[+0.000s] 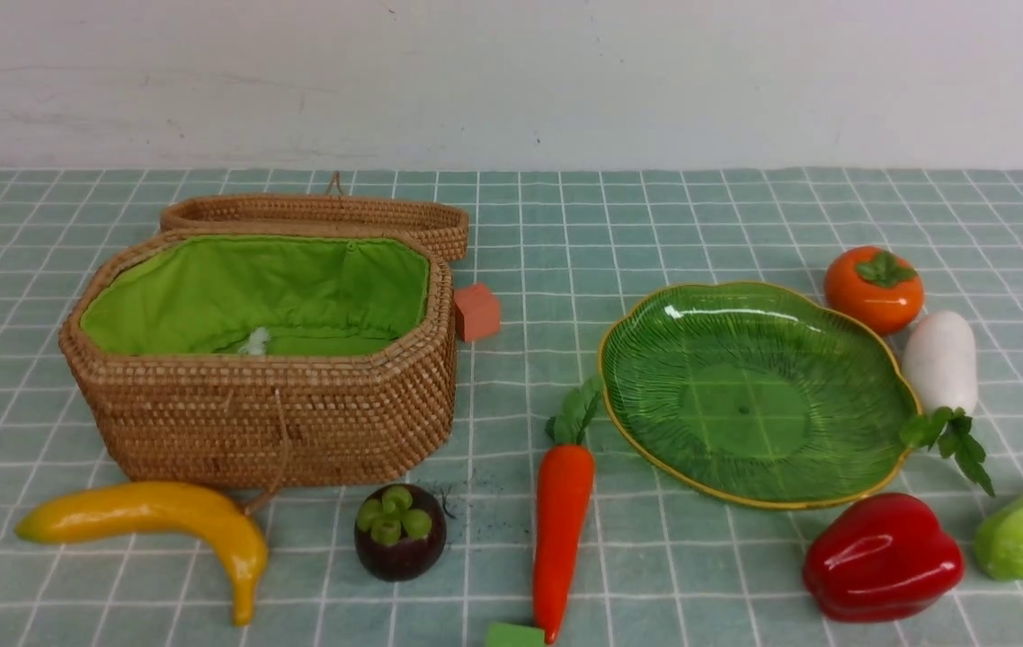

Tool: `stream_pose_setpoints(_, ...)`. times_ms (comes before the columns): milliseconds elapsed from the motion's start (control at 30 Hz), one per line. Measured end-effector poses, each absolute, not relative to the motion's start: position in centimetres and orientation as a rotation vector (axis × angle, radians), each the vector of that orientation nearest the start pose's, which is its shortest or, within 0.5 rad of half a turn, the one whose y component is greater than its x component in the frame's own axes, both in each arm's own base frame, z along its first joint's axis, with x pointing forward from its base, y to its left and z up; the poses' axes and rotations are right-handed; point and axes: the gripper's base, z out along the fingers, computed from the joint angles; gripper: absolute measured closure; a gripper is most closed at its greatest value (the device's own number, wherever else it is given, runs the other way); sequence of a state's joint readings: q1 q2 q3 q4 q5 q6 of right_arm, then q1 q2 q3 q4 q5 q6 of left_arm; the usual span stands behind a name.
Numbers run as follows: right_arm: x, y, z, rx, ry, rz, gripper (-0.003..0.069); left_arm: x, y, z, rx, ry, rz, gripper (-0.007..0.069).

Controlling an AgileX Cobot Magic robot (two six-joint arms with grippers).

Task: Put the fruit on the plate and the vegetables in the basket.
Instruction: Use the left arm to grab a banana and put it into the right plate

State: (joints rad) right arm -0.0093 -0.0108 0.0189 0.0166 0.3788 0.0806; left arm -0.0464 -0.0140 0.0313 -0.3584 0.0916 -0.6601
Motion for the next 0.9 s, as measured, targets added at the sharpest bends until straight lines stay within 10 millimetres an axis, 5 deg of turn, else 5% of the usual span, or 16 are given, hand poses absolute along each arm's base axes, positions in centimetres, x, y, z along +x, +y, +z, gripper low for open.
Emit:
stream_pose_setpoints(200, 5.2, 0.0, 17.3, 0.094, 1.869, 0.066, 0.0418, 5.6, -0.3, 20.4, -0.763, 1.367, -0.887, 0.0417)
stream_pose_setpoints(300, 5.2, 0.0, 17.3, 0.091, 1.869, 0.061, 0.0418, 5.4, -0.6, 21.5, -0.743, 1.424, -0.889, 0.0543)
stream_pose_setpoints(367, 5.3, 0.0, 17.4, 0.084, 1.860, 0.049, 0.0418, 5.2, -0.9, 23.4, -0.656, 1.526, -0.811, 0.0635)
stream_pose_setpoints(500, 5.4, 0.2, 17.5, 0.200, 1.824, 0.187, 0.0418, 5.6, -1.5, 25.7, -0.537, 1.808, -0.659, 0.0638)
stream_pose_setpoints(667, 5.5, 0.7, 18.4, 0.513, 1.681, 0.550, 0.0418, 7.4, -2.2, 26.5, -0.404, 2.249, -0.521, 0.0638)
stream_pose_setpoints(900, 5.3, 1.2, 20.4, 0.598, 1.613, 0.734, 0.0461, 9.5, -2.6, 26.7, -0.295, 2.424, -0.481, 0.0638)
